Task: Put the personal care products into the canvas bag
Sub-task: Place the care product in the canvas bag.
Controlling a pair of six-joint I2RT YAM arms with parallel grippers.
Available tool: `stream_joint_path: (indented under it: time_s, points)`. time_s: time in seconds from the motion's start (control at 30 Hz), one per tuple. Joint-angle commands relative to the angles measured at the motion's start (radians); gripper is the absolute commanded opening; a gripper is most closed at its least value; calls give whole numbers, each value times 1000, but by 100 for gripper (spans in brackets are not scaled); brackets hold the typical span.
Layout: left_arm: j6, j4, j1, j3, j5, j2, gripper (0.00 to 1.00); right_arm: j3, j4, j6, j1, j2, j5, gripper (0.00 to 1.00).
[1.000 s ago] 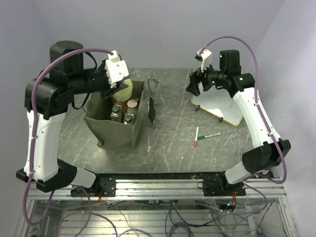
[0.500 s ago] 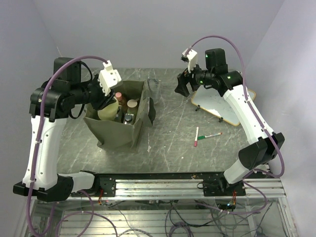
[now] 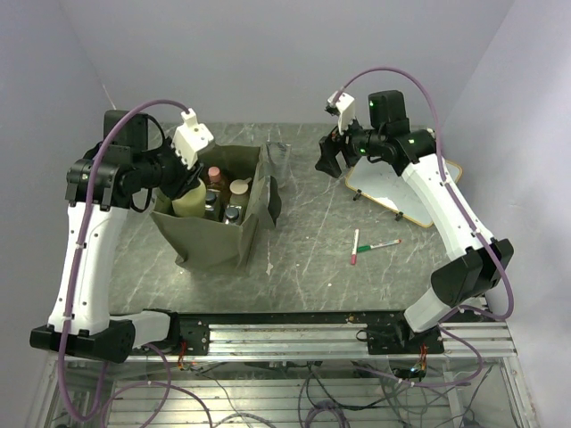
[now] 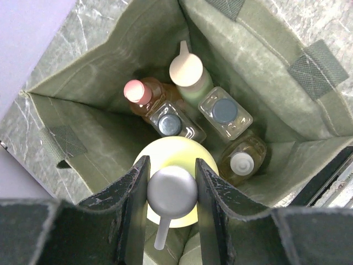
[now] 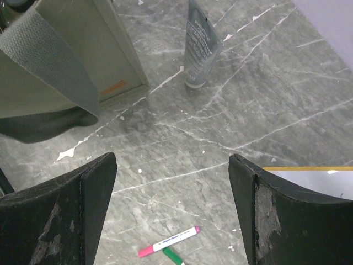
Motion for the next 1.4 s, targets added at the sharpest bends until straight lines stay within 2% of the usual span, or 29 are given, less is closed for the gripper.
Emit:
stream_joint_path:
  time_s: [0.0,0.57,1.1,1.37]
  points:
    - [-15,117,15,-14,-37,-39,7,-18,18,-22,4,-31,-8,82]
    - [-27,151,39,-156,-49,-46,7,-133,41,-58,4,-120,-11,83]
    - [31,199,39,-331,-80,-37,7,-148,36,-61,4,-130,1,84]
    - [60,154,39,-338,-111,24,7,-139,32,-60,4,-119,-5,84]
